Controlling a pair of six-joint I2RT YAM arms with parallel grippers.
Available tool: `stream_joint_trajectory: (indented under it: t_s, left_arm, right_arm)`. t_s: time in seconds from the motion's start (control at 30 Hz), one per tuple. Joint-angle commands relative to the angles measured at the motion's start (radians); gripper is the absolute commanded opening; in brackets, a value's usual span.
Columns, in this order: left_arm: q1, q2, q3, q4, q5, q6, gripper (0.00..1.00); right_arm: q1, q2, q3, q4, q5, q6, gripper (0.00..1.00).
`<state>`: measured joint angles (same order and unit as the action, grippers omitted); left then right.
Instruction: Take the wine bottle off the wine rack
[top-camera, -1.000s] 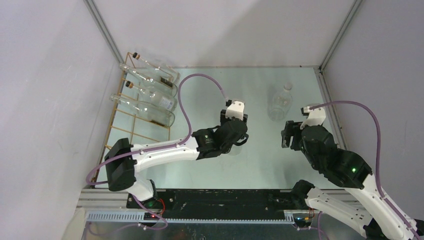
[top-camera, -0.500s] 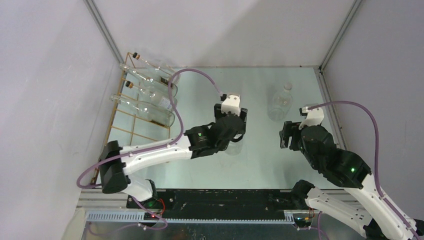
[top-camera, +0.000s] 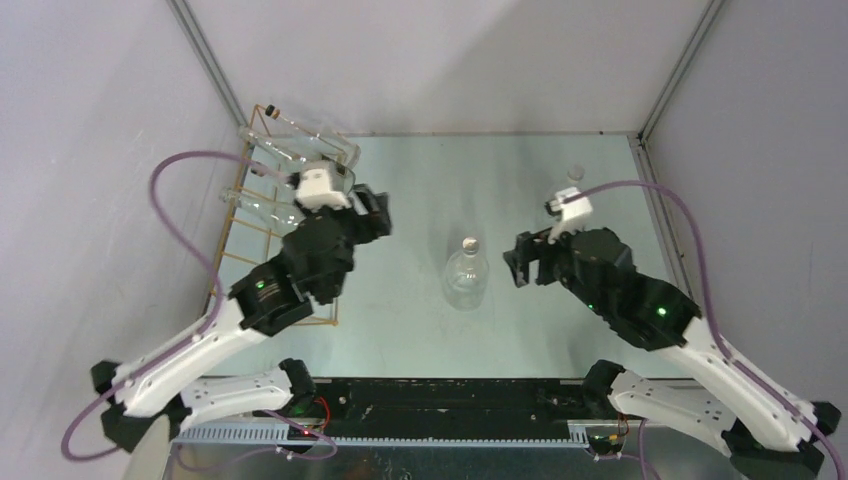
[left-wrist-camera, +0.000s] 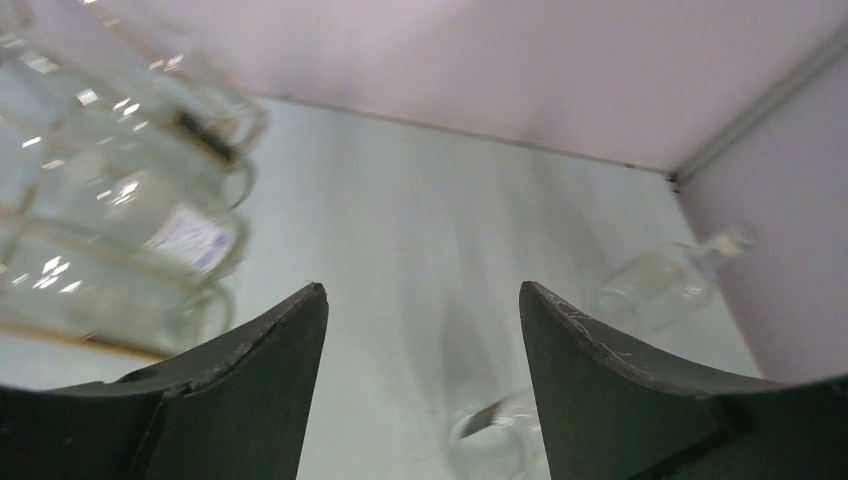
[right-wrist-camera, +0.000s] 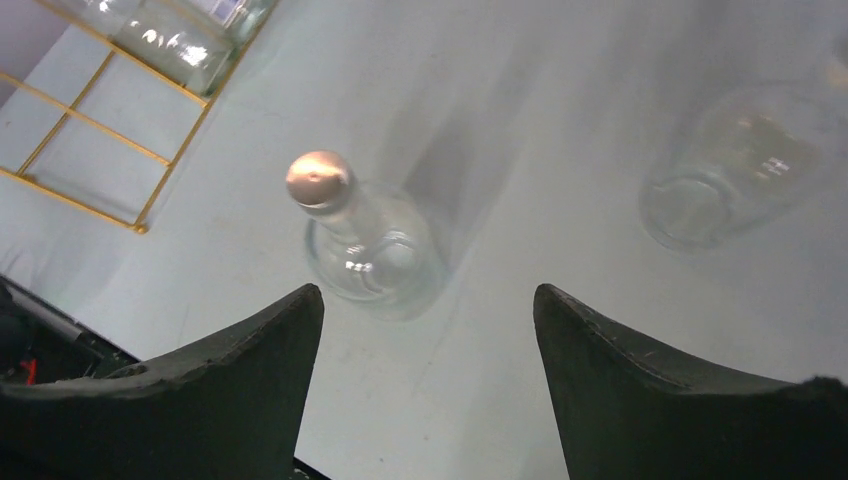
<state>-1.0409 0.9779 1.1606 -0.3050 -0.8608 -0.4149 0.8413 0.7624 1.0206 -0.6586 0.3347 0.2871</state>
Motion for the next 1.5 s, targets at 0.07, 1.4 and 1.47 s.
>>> stream_joint_trajectory:
  t_s: [0.07, 1.4, 1.47]
  left_arm:
    - [0.158, -0.201, -0.166, -0.247, 0.051, -0.132, 0.77]
    - [0.187, -0.452, -0.331, -0.419, -0.041, -0.263, 0.78]
    - [0.188, -0.450, -0.329, -0.419, -0.046, -0.262, 0.79]
  right_arm:
    - [0.057, 0.174, 0.021, 0.274, -0.071, -0.008, 0.82]
    - [0.119, 0.523, 0.005, 0.335, 0.111, 0.058, 0.41]
    - [0.118, 0.515, 0.005, 0.330, 0.116, 0.057, 0.33]
